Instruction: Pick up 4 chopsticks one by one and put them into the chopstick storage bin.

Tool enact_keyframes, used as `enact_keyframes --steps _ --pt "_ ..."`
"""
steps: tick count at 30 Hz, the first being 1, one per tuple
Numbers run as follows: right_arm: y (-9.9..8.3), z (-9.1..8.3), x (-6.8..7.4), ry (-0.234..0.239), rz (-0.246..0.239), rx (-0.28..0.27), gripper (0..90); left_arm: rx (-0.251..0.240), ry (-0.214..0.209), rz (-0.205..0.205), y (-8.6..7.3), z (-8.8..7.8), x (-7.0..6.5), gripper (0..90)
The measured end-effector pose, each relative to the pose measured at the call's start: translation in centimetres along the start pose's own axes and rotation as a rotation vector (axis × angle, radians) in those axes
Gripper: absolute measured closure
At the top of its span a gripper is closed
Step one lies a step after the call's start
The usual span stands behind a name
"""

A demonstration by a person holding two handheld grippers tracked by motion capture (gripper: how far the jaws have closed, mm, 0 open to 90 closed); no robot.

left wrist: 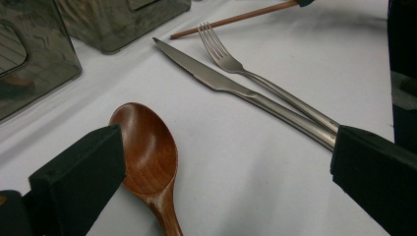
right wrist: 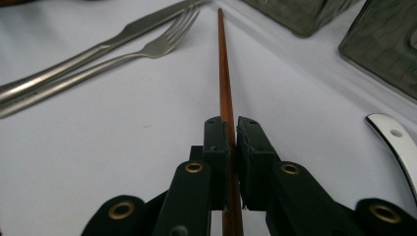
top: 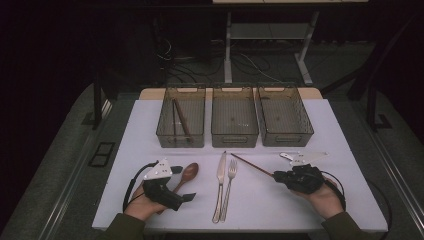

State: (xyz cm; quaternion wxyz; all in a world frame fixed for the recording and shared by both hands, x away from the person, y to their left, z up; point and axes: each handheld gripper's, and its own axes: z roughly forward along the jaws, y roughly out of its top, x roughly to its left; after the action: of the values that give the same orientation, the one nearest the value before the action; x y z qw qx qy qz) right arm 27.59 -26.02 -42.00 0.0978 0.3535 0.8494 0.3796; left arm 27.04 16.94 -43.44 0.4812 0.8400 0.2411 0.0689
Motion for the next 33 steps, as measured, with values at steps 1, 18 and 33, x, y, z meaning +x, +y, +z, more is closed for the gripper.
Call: enact_keyframes --steps 1,18,33 --pt "0.0 -0.2 0.0 0.005 0.003 -0.007 83.6 0.0 0.0 0.0 0.0 0.0 0.0 0.0" --pt "0.6 -2.5 -0.7 0.044 0.036 -0.124 83.6 0.002 0.001 0.001 0.0 0.0 0.0 0.0" --pt "2.5 -3.4 -0.5 0.082 0.014 -0.212 83.6 0.006 0.001 -0.005 0.0 0.1 0.0 0.0"
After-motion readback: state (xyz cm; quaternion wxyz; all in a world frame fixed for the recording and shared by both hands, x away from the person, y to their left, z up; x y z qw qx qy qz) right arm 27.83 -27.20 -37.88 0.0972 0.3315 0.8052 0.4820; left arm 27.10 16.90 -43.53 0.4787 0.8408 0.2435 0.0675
